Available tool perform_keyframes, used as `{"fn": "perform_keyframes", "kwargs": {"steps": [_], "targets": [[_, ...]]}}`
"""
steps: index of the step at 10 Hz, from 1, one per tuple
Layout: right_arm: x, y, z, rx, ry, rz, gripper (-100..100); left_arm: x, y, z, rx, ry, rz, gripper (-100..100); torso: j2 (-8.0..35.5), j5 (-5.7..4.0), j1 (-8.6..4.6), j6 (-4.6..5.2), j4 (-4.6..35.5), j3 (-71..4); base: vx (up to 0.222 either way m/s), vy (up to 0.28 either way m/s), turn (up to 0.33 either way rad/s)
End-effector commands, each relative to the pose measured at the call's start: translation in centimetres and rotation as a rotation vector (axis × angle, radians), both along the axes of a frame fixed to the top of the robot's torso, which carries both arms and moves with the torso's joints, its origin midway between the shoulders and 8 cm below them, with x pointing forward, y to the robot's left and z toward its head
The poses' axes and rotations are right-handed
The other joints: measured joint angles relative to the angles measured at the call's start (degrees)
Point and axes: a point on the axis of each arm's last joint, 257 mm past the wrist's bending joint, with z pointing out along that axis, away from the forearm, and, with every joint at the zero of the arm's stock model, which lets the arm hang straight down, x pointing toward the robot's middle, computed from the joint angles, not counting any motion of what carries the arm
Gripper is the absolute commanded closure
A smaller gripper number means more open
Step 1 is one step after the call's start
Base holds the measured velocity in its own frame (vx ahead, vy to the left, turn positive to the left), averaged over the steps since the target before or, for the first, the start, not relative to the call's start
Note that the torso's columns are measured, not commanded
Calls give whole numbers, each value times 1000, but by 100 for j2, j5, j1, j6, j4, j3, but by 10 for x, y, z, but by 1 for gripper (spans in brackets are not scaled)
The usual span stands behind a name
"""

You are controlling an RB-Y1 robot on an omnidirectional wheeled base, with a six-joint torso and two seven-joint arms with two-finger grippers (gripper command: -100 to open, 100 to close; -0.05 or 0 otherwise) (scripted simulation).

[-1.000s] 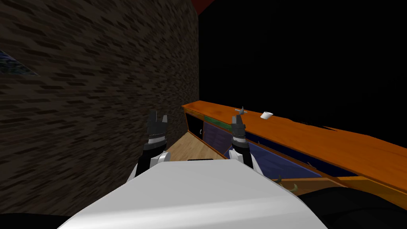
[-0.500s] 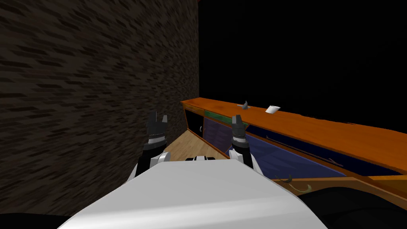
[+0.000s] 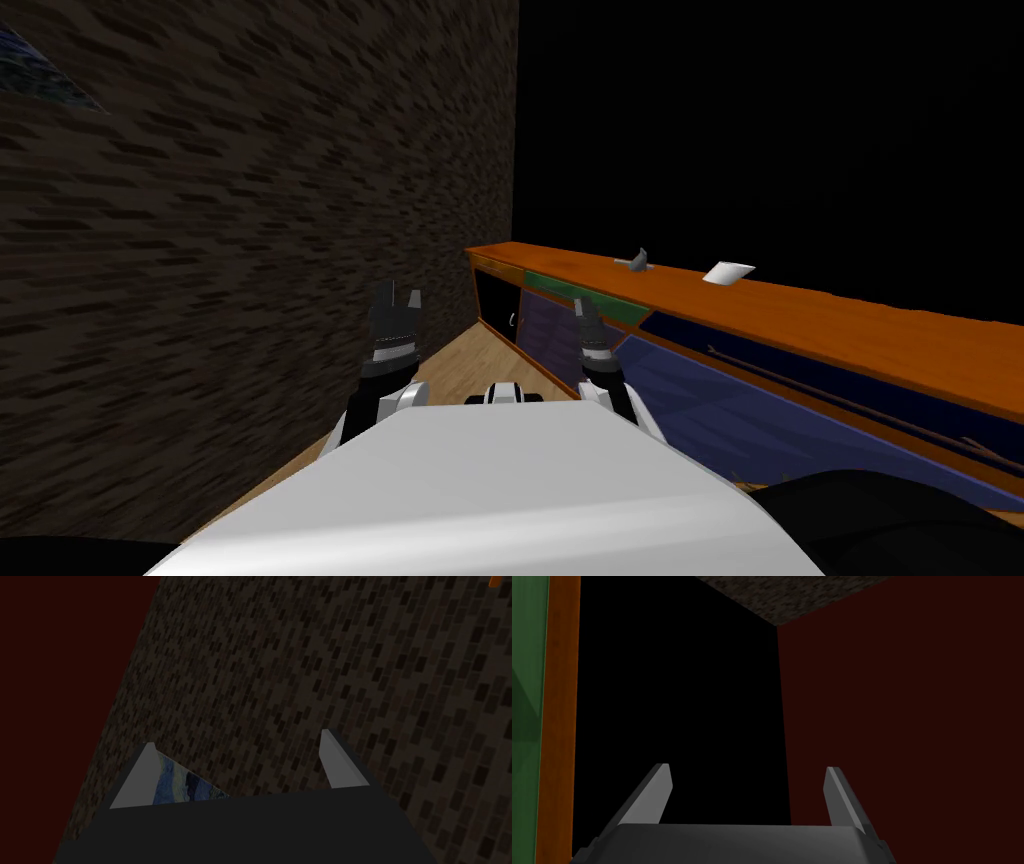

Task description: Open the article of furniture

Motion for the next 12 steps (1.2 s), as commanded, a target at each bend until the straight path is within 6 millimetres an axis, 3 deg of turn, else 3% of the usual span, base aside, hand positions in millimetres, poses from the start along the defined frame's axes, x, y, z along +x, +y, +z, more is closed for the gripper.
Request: {"fn": "perform_keyframes", "kwargs": {"steps": [1,3,4,6,7,9,10,11,12], "targets": [[7,-1,-21,-52,60,11,-100,0,0,0,0,0,0,0,0,0,1,0,1,-1,-21,0,86],[15,0,-53,-119,141,20,-100,0,0,0,0,0,0,0,-5,-1,-2,-1,0,-5,-23,2,288],[15,0,-53,-127,143,23,-100,0,0,0,0,0,0,0,-2,0,1,-2,1,-3,-20,-1,94],[21,-2,-90,-202,232,29,-100,0,0,0,0,0,0,0,0,0,0,-1,2,-2,-30,6,269],[20,-2,-90,-215,234,35,-100,0,0,0,0,0,0,0,2,0,2,-2,2,0,-27,3,139],[23,-9,-130,-294,330,36,-100,0,0,0,0,0,0,0,-3,0,0,-2,1,-4,-30,8,337],[23,-9,-131,-315,333,44,-100,0,0,0,0,0,0,0,0,0,0,-1,1,-2,-29,1,135],[23,-14,-152,-355,383,42,-100,0,0,0,0,0,0,0,-1,0,-3,5,2,-2,-27,11,278],[22,-14,-153,-370,385,47,-100,0,0,0,0,0,0,0,-2,0,0,-2,1,-3,-20,5,137]]}}
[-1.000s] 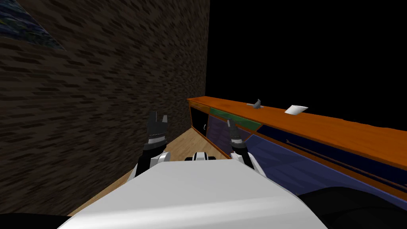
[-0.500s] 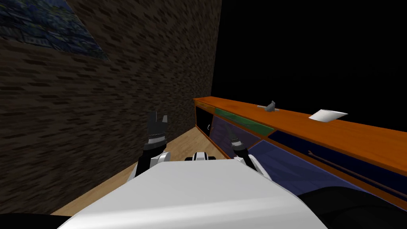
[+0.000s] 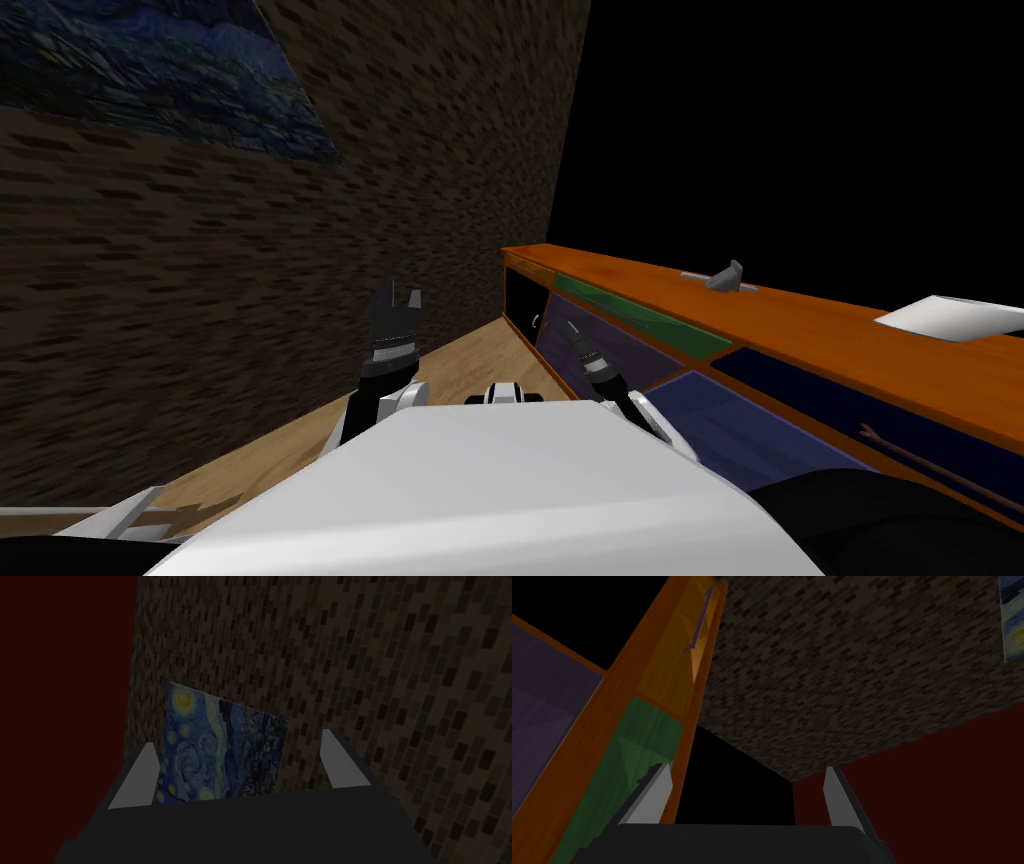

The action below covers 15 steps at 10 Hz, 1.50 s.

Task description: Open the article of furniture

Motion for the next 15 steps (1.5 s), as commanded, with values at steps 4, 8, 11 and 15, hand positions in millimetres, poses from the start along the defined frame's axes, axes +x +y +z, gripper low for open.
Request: {"fn": "perform_keyframes", "kwargs": {"steps": [4,8,11,15], "targets": [[-4,-23,-60,-157,135,14,-100,0,0,0,0,0,0,0,2,0,1,-1,0,1,-23,9,214],[-17,-59,-122,-329,286,13,-100,0,0,0,0,0,0,0,2,0,0,-2,0,1,-30,11,295],[-25,-85,-146,-427,355,17,-100,0,0,0,0,0,0,0,0,0,1,1,0,0,-25,18,222],[-42,-133,-182,-579,468,8,-100,0,0,0,0,0,0,0,2,0,1,-1,0,1,-23,16,238]]}}
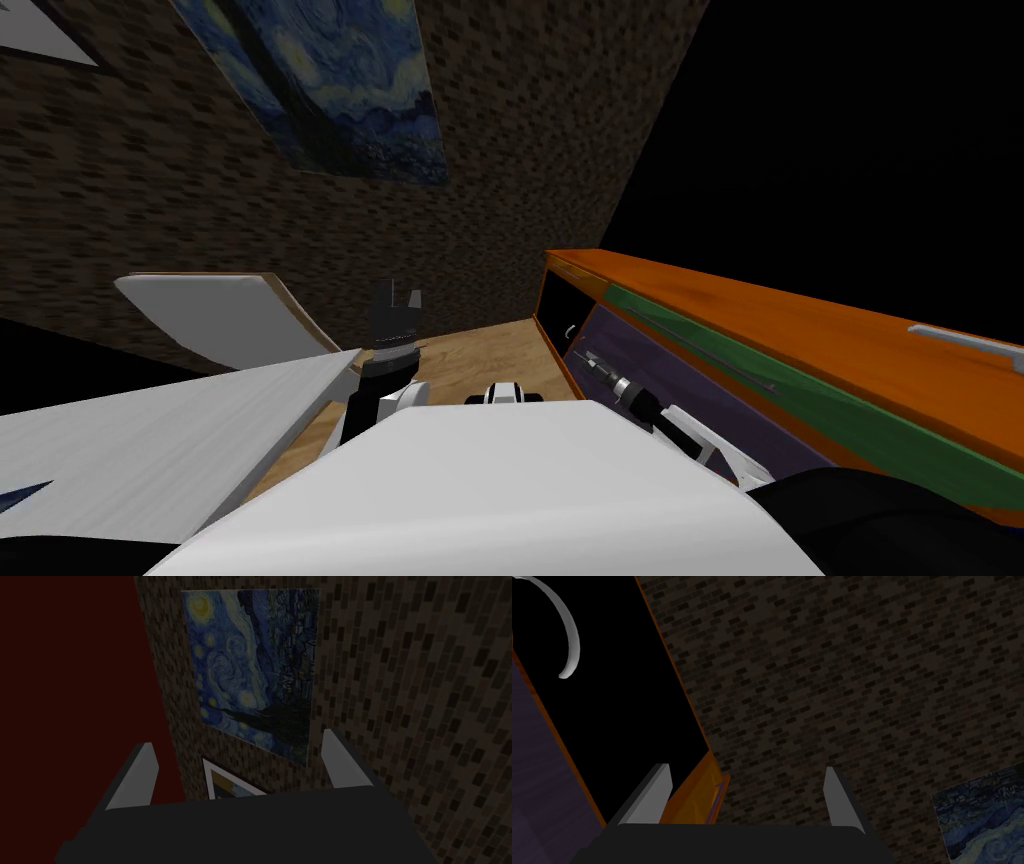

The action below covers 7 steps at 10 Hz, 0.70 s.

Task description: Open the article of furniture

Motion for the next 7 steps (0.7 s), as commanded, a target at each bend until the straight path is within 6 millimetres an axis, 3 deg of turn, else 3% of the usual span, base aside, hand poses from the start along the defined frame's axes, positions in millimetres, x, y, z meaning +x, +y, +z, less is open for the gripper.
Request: {"fn": "perform_keyframes", "kwargs": {"steps": [1,2,3,4,5,6,7], "targets": [[-12,-40,-24,-118,82,-7,-100,0,0,0,0,0,0,0,-1,0,-2,7,0,0,-24,20,266],[-12,-43,-22,-133,85,1,-100,0,0,0,0,0,0,0,-2,-1,-1,1,-1,0,-16,15,185],[-23,-69,-37,-195,136,-17,-100,0,0,0,0,0,0,0,-1,2,-2,7,0,-2,-21,16,306],[-22,-73,-34,-216,139,-5,-100,0,0,0,0,0,0,0,-2,-1,-2,0,-1,-1,-18,14,159],[-33,-102,-46,-282,189,-24,-100,0,0,0,0,0,0,0,-1,0,-2,8,0,-1,-23,18,291],[-32,-106,-43,-301,192,-13,-100,0,0,0,0,0,0,0,0,0,-1,0,0,0,-17,16,181],[-43,-134,-51,-368,238,-29,-100,0,0,0,0,0,0,0,0,0,-1,8,0,0,-21,26,311]]}}
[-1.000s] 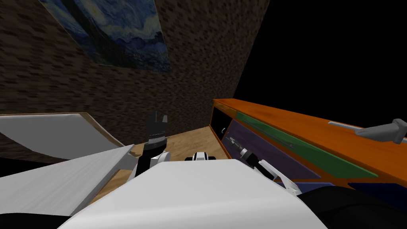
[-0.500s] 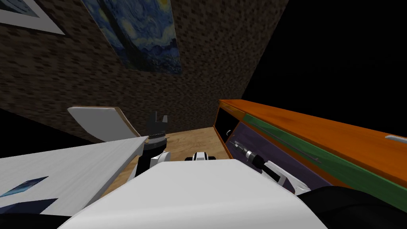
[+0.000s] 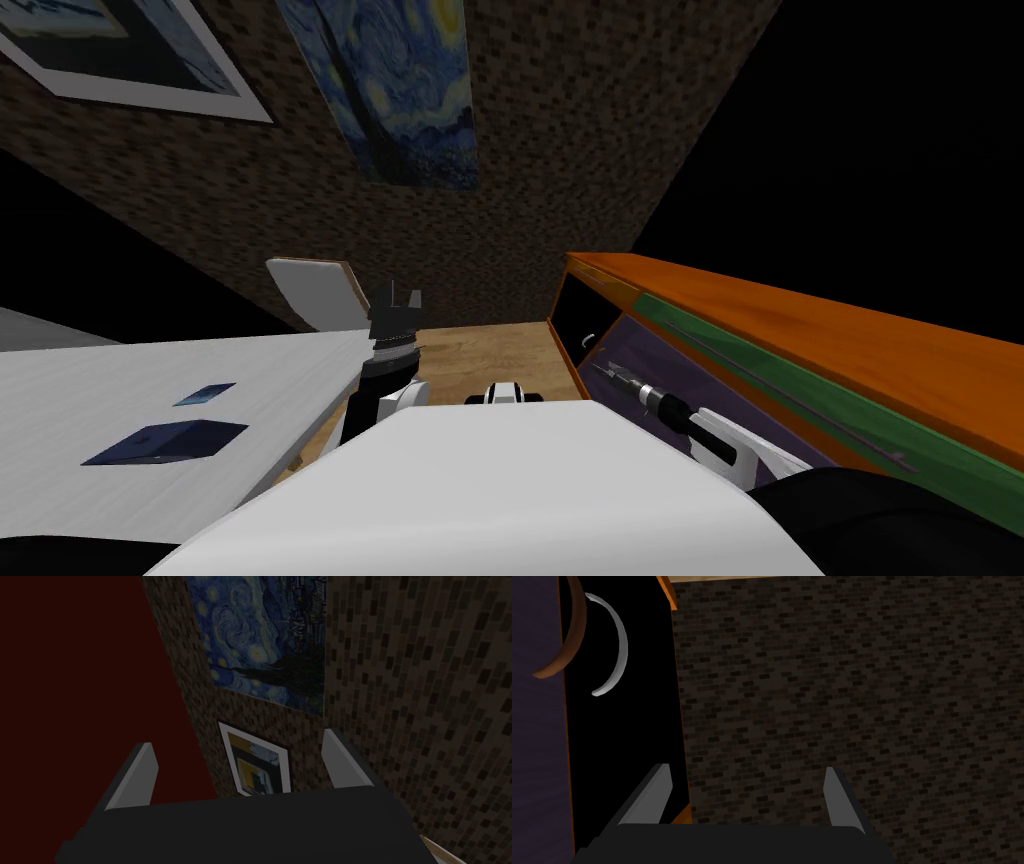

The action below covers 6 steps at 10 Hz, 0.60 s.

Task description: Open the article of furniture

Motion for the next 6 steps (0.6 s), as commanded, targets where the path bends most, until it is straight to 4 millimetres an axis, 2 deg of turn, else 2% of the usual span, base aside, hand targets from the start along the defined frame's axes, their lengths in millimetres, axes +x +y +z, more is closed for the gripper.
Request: {"fn": "perform_keyframes", "kwargs": {"steps": [1,2,3,4,5,6], "targets": [[-11,-40,-5,-108,59,-5,-100,0,0,0,0,0,0,0,-1,1,2,-9,0,-1,-18,19,138],[-22,-73,-10,-183,106,-23,-100,0,0,0,0,0,0,0,-2,-1,-2,0,-1,-1,-19,28,274],[-21,-76,-6,-196,108,-15,-100,0,0,0,0,0,0,0,-1,0,0,-8,0,-1,-14,18,178],[-33,-110,-7,-272,152,-34,-100,0,0,0,0,0,0,0,-1,1,-2,-1,0,-2,-17,22,348],[-31,-113,-3,-285,154,-26,-100,0,0,0,0,0,0,0,-2,0,0,-9,0,-1,-13,13,130],[-42,-147,0,-364,196,-44,-100,0,0,0,0,0,0,0,1,0,-3,3,0,0,-17,20,186]]}}
